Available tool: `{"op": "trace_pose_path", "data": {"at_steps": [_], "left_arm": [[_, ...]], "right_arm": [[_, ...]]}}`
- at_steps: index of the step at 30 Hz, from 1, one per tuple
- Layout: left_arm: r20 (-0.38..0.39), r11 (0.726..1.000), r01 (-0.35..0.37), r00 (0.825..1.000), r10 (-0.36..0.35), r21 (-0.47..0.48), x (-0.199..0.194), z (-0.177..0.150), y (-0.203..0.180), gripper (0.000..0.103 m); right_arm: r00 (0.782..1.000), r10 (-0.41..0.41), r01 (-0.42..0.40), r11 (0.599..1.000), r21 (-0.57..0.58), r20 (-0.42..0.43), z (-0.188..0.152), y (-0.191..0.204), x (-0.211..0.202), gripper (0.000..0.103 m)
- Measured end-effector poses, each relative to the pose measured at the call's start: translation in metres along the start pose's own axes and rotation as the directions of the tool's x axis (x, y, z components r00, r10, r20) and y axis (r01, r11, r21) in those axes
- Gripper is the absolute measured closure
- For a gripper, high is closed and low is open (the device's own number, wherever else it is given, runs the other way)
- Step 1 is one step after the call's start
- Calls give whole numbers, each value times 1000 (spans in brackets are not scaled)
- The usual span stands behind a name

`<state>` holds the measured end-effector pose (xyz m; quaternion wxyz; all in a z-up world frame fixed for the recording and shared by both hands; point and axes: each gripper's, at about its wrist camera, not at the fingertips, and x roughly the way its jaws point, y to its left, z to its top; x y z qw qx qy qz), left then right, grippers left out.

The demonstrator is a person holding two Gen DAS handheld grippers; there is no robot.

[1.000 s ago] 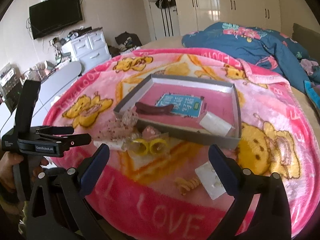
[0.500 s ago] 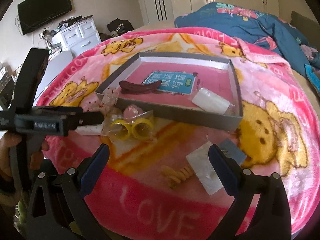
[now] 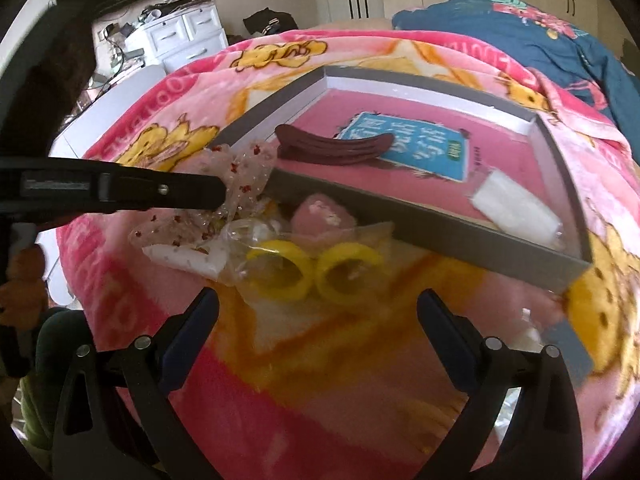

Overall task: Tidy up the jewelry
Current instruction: 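Grasp the lace bow clip with the left tool while the right grasps the yellow-rings bag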

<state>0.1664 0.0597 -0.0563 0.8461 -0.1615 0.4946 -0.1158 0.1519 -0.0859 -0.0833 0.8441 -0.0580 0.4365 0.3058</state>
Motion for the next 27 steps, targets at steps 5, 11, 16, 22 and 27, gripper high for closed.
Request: {"op": "trace_pose_path", "data": {"at_steps": [5,11,16,22,27], "left_arm": [[13,1000,7,1000,-7,8,-8,-4,0,100],[41,1000,6,999,-7,15,-21,-4,0,100],[55,1000,1,998,-2,28,-30,-4,-4,100],[81,999,-12,997,9,44,-45,-3,-8,100],[109,998,-27,994,21,54,-58,4,-12,100]], "right_arm": [[1000,-5,5,999,38,5,2,0,12,9],[1000,11,-12,997,79,15,2,-11,6,20],[999,0,-4,995,101,41,-3,-21,-14,20],[993,-32,15,988,155,109,-8,-44,-62,20],[983,-72,37,979,203,170,-6,-65,-103,20]]}}
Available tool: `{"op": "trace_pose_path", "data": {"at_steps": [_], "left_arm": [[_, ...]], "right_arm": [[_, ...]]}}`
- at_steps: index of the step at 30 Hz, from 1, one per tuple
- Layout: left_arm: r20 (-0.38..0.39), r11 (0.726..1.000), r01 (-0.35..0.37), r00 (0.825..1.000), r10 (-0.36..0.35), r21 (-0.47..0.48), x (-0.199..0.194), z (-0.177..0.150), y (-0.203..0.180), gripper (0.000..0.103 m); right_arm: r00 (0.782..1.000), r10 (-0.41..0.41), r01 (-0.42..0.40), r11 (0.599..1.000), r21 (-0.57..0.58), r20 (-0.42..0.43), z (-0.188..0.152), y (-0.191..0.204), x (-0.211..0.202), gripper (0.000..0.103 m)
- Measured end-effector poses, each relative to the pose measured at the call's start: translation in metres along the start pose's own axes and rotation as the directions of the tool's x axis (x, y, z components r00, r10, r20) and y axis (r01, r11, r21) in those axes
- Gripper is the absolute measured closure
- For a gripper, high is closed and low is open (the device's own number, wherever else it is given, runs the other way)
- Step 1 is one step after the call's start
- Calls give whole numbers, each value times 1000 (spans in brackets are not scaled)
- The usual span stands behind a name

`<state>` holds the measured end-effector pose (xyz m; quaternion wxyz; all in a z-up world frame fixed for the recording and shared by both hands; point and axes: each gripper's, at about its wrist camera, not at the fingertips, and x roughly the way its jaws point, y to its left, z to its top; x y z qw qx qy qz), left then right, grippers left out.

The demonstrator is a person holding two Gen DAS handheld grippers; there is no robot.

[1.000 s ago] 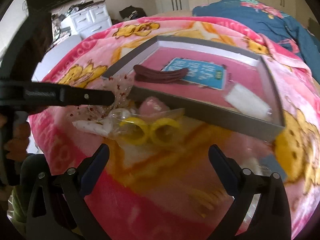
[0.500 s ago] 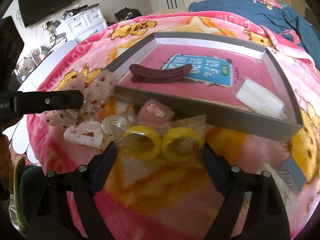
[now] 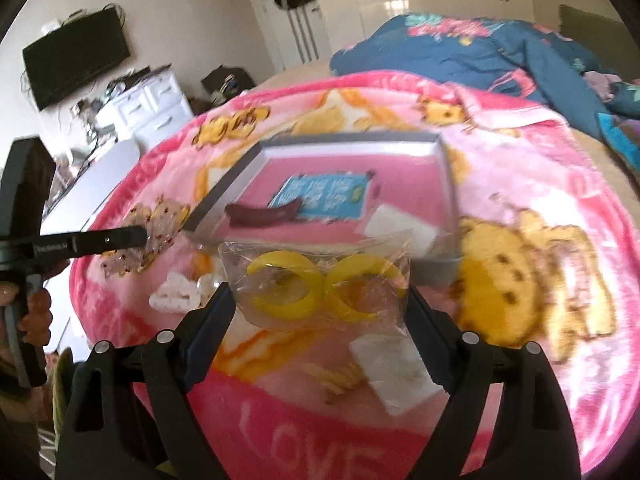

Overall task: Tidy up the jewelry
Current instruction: 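Grasp the lace bow clip with the left tool while the right grasps the yellow-rings bag, then lower the lace bow into the tray with the left tool while the right releases the rings bag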

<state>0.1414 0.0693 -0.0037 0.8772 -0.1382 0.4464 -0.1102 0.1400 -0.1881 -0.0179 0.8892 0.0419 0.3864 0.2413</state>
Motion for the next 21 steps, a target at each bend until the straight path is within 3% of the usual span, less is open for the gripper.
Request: {"op": "trace_pose_path", "data": {"at_steps": [9,21], "left_arm": [[43,1000,-7,999,6,18,-14,20,-12,100],[58,999,-8,998,6,44,-5,44,-28,100]], "right_arm": [[995,-19,17,1000,12,101,26,-12,-44,20],[986,-16,16,1000,1,164,65,-14,-54,20]]}}
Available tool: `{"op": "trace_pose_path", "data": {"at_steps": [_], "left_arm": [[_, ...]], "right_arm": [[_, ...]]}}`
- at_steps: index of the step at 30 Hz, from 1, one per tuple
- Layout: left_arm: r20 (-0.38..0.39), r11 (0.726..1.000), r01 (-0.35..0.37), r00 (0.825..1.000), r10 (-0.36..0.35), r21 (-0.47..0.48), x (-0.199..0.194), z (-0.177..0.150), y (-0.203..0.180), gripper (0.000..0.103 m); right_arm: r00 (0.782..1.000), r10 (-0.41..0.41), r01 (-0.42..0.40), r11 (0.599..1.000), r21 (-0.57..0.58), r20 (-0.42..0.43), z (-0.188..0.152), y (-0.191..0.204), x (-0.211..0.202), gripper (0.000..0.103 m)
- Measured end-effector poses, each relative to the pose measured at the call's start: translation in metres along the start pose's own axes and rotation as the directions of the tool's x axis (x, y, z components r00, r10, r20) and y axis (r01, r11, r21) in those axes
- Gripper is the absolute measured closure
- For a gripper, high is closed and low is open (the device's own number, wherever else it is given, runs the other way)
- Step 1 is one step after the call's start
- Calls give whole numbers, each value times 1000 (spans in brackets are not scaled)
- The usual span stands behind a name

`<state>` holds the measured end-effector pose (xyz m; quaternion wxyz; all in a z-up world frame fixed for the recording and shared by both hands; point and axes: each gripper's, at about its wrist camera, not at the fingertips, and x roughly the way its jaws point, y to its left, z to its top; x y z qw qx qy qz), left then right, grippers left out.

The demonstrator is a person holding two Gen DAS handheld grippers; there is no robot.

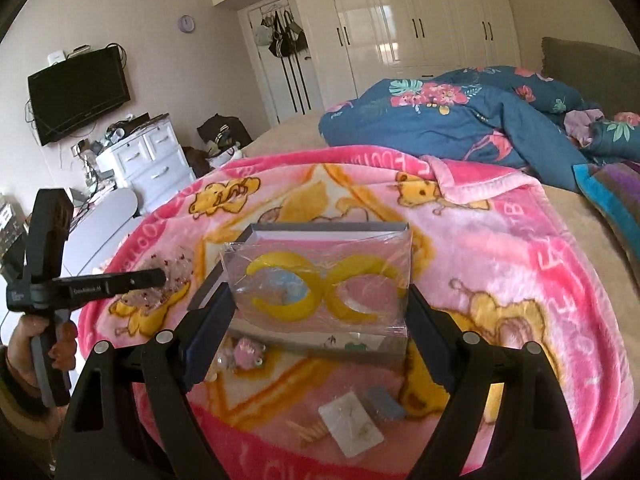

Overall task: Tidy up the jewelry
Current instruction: 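Lower the lace bow into the tray with the left tool while the right releases the rings bag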

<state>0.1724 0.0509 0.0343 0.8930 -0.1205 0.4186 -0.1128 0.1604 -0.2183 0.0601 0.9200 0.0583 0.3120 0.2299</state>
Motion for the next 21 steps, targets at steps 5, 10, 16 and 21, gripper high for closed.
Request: {"op": "trace_pose_path", "data": {"at_steps": [5,10,16,21], "left_arm": [[1,1000,8,1000,-8,12,9,10,-9,100],[-6,1000,8,1000,-8,28,20,16,-17,100],[-18,999,9,1000,-9,42,36,20,-23,100],[-46,998,21,999,-19,56,55,19,-29,100]], "right_arm": [[1000,-1,1,1000,-16,12,15,0,7,20],[1000,-3,3,1000,-19,19,27,-5,15,20],[1000,-17,17,999,-28,5,36,-13,29,20],[999,-34,34,999,-28,-30,39,-23,52,20]]}}
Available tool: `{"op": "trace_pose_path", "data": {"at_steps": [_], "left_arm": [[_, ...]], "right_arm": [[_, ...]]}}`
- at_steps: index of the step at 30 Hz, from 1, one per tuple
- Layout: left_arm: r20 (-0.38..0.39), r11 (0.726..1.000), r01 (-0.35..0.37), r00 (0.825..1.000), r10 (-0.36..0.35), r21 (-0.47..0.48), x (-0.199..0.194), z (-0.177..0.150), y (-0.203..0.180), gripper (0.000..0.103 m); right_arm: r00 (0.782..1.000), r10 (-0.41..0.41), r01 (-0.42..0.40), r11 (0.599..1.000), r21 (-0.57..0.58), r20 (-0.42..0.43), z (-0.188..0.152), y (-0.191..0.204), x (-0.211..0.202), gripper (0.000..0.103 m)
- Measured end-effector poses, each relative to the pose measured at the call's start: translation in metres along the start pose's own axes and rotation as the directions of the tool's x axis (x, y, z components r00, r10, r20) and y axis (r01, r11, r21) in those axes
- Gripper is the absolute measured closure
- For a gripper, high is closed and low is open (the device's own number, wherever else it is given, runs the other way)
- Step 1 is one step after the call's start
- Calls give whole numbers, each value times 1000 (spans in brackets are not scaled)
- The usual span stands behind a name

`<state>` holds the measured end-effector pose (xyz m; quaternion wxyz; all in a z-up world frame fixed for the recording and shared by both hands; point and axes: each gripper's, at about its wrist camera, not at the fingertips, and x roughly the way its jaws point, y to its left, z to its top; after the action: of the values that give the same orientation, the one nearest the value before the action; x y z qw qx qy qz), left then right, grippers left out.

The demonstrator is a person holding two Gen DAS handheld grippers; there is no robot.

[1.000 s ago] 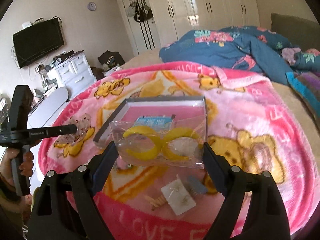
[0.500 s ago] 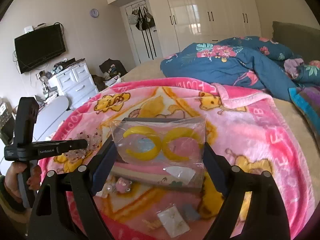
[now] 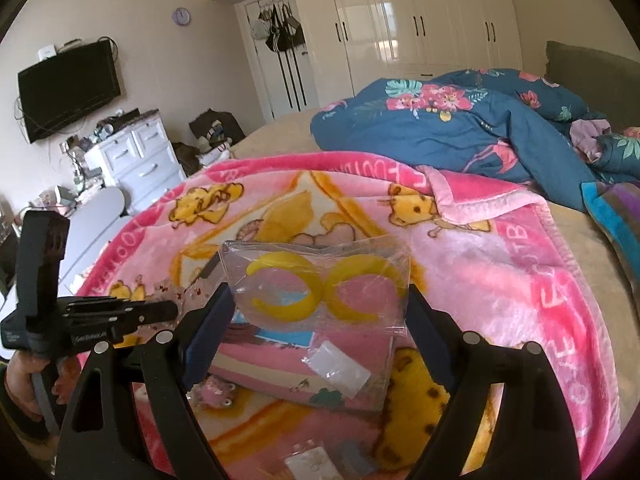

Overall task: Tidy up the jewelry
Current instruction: 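Lower the lace bow into the tray with the left tool while the right releases the rings bag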

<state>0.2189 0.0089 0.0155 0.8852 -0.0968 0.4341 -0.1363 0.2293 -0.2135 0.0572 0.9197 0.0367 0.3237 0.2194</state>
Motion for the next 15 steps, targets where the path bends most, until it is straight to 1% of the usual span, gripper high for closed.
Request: {"op": "trace_pose_path", "data": {"at_steps": [7,15], "left_arm": [[-58,1000,-1,998,2,22,28,-6,-4,99],[-125,999,-3,992,8,40,59,-18,-3,99]], "right_arm": [[998,-16,16,1000,3,-65,-5,-6,36,19],[988,-20,20,1000,-5,-151,-19,-3,76,19]]}}
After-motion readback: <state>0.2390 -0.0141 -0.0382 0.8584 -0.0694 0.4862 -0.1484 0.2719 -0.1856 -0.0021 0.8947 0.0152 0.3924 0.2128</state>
